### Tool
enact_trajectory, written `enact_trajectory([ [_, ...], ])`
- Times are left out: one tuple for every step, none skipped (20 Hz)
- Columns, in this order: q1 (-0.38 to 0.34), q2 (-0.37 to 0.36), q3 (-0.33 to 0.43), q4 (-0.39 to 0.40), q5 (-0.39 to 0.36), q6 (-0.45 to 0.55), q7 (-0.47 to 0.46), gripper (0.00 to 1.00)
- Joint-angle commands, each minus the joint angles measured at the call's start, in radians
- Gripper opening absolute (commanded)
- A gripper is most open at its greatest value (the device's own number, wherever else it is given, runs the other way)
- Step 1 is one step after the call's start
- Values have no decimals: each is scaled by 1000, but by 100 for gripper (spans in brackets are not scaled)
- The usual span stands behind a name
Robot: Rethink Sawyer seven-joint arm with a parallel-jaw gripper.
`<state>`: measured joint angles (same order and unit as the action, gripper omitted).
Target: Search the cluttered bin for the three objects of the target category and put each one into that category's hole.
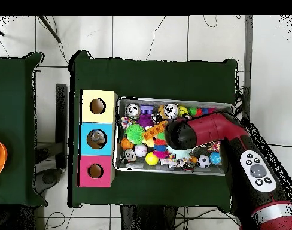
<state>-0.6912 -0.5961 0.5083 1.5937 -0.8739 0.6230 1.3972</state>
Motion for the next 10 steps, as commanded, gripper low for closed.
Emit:
enact_trajectory([
  [15,10,-53,-38,-115,-97,-10,100],
  [14,11,-54,-41,-121,-104,-12,100],
  [13,12,-54,-42,-122,-106,-14,100],
  [10,11,-53,-41,-123,-108,-16,100],
  [9,12,-53,-40,-122,-109,-16,100],
  [9,13,-53,-38,-123,-111,-14,100],
  [10,13,-54,-38,-123,-112,-13,100],
  [12,12,-56,-36,-125,-115,-10,100],
  [13,12,-57,-36,-126,-115,-10,100],
  [13,10,-58,-33,-123,-115,-8,100],
])
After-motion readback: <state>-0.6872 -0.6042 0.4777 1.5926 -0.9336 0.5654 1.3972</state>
